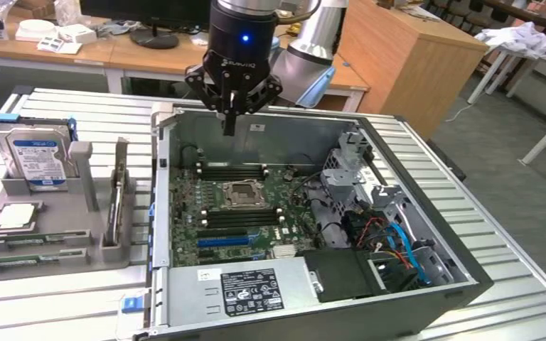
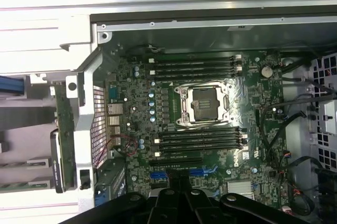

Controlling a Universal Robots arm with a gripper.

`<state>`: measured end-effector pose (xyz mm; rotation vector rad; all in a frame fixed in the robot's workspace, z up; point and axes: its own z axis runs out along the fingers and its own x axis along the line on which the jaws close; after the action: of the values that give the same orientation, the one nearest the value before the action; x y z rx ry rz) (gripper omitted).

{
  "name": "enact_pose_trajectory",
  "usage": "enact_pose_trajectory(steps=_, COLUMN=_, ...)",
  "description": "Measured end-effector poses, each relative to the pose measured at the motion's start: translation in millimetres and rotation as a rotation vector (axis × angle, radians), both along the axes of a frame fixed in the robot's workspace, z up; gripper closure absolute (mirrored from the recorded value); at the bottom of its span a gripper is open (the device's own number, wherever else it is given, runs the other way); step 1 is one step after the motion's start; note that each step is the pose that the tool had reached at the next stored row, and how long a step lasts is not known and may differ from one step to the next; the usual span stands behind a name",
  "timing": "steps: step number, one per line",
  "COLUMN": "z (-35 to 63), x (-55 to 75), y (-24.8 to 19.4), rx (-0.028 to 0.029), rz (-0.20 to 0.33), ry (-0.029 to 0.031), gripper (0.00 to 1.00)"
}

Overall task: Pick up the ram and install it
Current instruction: 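Reach for the ram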

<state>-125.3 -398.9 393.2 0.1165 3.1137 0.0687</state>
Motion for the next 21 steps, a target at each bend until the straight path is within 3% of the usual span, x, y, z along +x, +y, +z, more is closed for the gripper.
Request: enact_pose_trajectory(steps=21, z=-1.4, x=-48.2, y=0.2, rx=0.0, rz=0.0, ry=0.0019, gripper=0.89)
